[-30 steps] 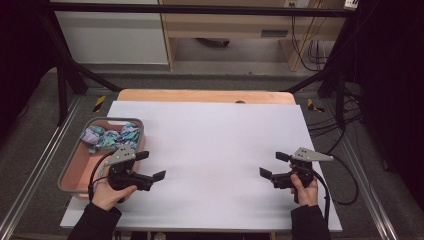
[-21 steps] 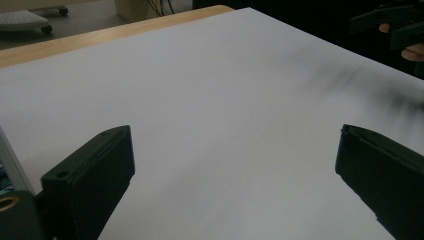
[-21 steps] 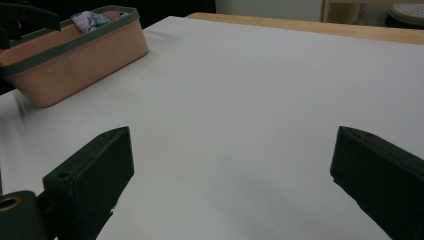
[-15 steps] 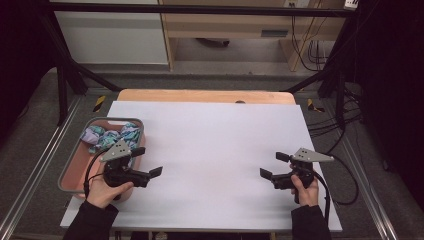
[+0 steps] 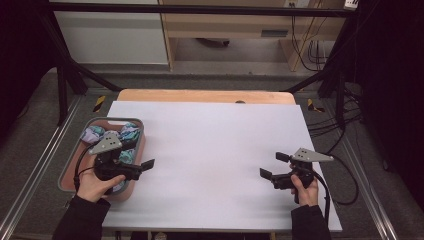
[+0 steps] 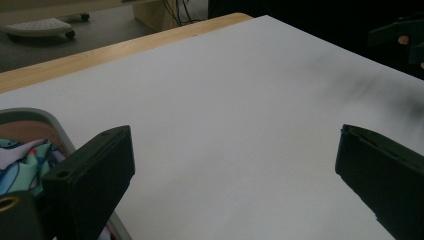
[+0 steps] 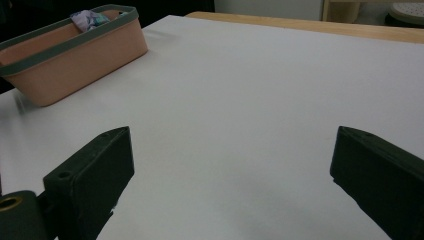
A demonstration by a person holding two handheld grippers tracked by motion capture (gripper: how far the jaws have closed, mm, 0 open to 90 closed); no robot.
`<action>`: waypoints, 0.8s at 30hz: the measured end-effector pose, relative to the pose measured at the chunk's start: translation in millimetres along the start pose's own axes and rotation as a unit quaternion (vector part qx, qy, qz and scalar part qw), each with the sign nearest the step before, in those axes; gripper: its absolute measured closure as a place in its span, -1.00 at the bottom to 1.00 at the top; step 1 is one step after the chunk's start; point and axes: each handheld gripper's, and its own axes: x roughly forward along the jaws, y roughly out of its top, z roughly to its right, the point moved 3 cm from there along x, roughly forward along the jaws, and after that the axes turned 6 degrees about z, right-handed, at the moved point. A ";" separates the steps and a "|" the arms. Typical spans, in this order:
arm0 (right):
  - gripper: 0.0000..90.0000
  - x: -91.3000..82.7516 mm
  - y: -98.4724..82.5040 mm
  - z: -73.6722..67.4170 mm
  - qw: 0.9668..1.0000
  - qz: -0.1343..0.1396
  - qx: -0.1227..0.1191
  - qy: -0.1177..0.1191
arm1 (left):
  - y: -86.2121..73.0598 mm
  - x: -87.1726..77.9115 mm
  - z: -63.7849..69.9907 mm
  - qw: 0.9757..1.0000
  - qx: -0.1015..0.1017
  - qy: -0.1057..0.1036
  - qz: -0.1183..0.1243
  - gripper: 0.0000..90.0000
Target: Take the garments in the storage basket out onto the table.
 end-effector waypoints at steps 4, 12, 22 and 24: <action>-0.91 0.8 -0.3 -0.2 1.000 -0.002 0.000 0.000 | 1.6 -4.1 -6.9 1.000 0.000 0.009 -0.005 -0.96; -0.91 0.5 -0.3 0.1 1.000 -0.001 -0.002 -0.002 | 6.5 -13.5 -20.5 1.000 -0.003 0.023 -0.007 -0.96; -0.91 1.0 -0.8 -0.1 1.000 -0.004 -0.001 -0.003 | 12.1 -22.1 -35.2 0.999 -0.008 0.038 -0.010 -0.96; -0.91 1.2 -0.8 -0.2 1.000 -0.004 -0.001 -0.003 | 13.3 -23.2 -40.1 0.999 -0.009 0.044 -0.014 -0.96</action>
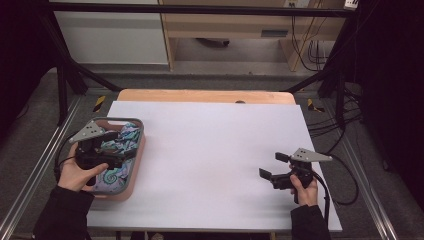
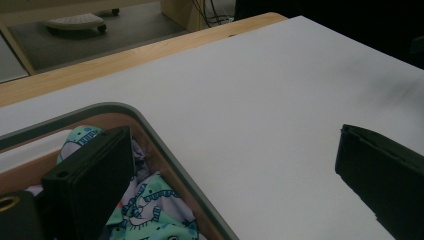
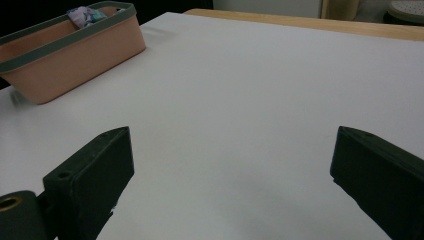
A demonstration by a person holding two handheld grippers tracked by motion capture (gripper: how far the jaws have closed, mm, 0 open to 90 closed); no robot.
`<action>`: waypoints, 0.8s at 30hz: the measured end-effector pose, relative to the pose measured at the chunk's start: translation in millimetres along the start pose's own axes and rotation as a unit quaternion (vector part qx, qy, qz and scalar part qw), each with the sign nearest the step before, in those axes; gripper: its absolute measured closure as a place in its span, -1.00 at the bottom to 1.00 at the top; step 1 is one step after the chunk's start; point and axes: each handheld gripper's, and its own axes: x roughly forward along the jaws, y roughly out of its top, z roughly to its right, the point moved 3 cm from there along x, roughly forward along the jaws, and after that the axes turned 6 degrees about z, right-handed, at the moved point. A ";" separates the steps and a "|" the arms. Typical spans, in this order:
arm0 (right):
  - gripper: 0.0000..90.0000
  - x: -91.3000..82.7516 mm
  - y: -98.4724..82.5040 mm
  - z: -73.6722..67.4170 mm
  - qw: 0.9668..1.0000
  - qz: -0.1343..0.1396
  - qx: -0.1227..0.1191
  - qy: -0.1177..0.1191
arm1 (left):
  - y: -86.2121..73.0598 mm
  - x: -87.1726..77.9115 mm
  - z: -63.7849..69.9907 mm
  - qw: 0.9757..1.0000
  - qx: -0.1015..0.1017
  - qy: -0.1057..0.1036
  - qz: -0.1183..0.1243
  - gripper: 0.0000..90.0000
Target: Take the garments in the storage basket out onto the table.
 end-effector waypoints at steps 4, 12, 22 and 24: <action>-0.91 -0.1 0.1 0.2 1.000 0.000 0.000 -0.001 | 1.1 0.2 -7.7 1.000 -0.003 0.012 -0.006 -0.96; -0.91 -0.3 0.1 0.1 1.000 0.000 0.000 -0.001 | 1.3 3.5 -23.5 0.999 -0.004 0.037 -0.019 -0.96; -0.91 0.2 -0.2 0.4 1.000 -0.001 0.000 -0.002 | -8.7 16.1 -44.6 0.997 -0.016 0.064 -0.044 -0.96; -0.91 0.3 -0.3 0.3 1.000 -0.002 0.000 -0.002 | -11.7 19.4 -49.5 0.996 -0.020 0.071 -0.050 -0.96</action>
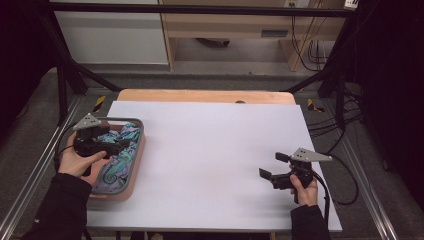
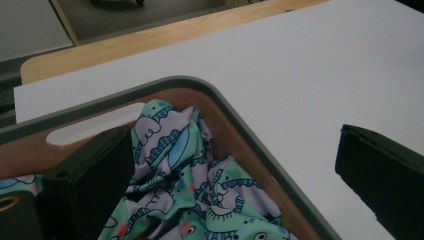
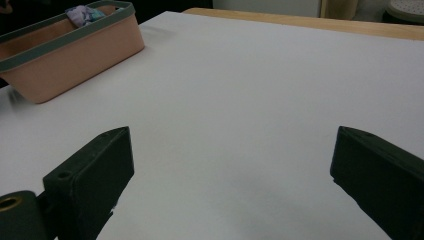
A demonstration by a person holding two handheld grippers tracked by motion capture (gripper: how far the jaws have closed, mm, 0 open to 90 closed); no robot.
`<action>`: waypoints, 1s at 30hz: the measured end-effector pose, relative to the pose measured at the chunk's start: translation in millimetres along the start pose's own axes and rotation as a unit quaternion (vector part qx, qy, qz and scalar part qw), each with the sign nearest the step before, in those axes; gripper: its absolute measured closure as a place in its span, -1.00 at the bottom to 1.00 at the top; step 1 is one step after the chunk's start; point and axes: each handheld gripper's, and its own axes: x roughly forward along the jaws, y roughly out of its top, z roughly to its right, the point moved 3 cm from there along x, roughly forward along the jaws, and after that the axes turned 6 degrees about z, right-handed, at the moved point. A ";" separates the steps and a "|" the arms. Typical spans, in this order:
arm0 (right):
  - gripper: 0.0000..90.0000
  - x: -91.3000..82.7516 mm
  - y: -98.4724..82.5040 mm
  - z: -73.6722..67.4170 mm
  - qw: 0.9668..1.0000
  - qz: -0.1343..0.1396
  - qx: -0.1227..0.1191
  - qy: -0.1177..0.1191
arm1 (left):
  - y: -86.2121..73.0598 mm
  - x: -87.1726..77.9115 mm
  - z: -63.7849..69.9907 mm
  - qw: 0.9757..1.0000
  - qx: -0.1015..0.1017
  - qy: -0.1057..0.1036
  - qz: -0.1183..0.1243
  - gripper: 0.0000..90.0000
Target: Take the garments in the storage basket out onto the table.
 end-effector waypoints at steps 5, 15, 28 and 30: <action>-0.91 0.0 0.0 0.0 1.000 0.000 0.000 0.000 | -6.0 9.1 -10.4 1.000 -0.007 0.014 -0.016 -0.95; -0.91 -0.5 0.1 0.4 1.000 0.000 0.000 0.000 | -15.5 26.4 -19.9 0.998 -0.005 0.036 -0.052 -0.95; -0.91 1.0 -0.7 0.3 1.000 -0.003 -0.001 -0.001 | -37.1 42.8 -29.6 0.995 0.004 0.055 -0.079 -0.90; -0.91 1.0 -0.7 0.4 1.000 -0.003 -0.002 -0.001 | -37.4 45.9 -28.9 0.995 0.008 0.058 -0.078 -0.90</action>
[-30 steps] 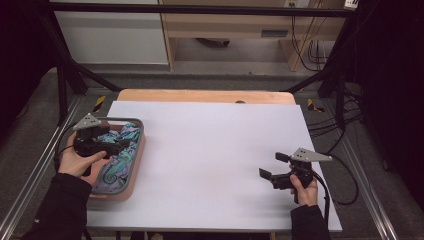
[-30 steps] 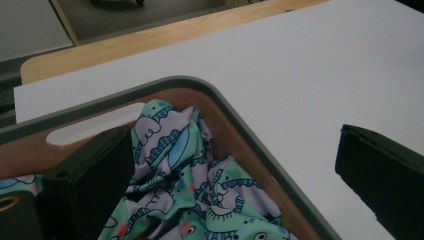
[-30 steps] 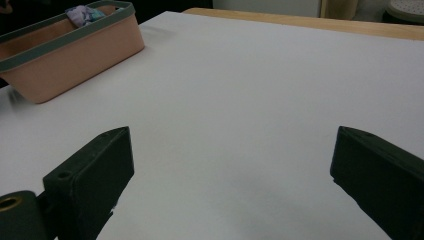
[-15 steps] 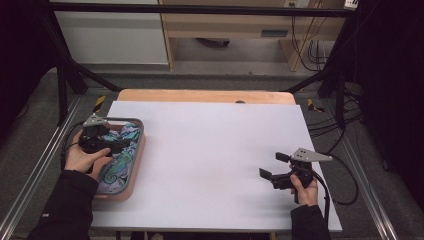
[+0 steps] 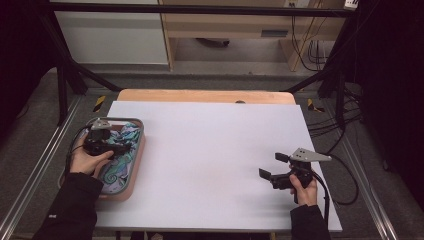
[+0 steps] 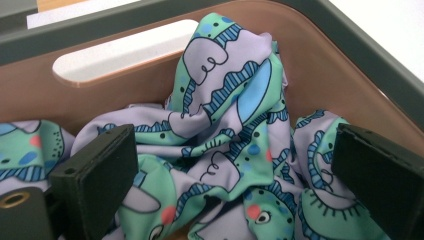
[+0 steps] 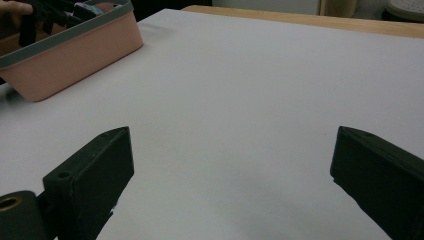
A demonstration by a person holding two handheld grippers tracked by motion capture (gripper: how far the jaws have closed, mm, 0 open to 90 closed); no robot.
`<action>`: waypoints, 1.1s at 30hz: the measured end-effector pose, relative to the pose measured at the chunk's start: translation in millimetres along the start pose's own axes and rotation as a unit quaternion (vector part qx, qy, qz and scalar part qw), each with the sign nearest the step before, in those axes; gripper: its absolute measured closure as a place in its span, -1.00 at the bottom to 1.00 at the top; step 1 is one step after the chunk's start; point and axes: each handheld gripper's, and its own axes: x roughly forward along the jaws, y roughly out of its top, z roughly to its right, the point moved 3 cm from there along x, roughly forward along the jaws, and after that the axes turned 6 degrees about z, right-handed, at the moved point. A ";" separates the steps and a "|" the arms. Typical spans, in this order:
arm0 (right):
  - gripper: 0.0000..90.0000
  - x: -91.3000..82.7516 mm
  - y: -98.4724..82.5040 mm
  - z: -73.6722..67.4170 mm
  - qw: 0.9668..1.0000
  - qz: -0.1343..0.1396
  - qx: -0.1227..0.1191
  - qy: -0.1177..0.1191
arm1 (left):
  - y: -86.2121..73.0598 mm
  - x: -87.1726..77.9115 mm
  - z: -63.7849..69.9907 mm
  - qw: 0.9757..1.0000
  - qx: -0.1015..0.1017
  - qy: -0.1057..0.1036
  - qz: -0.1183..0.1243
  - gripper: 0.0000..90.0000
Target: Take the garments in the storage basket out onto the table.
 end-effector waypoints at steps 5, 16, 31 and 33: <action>-0.91 0.2 -0.1 0.0 1.000 0.000 0.000 0.000 | -0.1 10.1 2.9 1.000 0.008 0.006 -0.006 -0.89; -0.91 0.7 -0.3 0.2 1.000 0.001 0.001 0.000 | -3.8 27.3 -0.6 1.000 -0.002 0.008 -0.013 -0.79; -0.91 1.2 -0.7 -0.2 1.000 -0.001 0.001 0.001 | -10.4 34.0 1.9 0.999 0.005 0.002 -0.037 -0.08; -0.91 0.4 -0.2 0.1 1.000 0.002 0.002 0.001 | -10.4 33.5 3.6 0.999 0.013 0.005 -0.041 0.09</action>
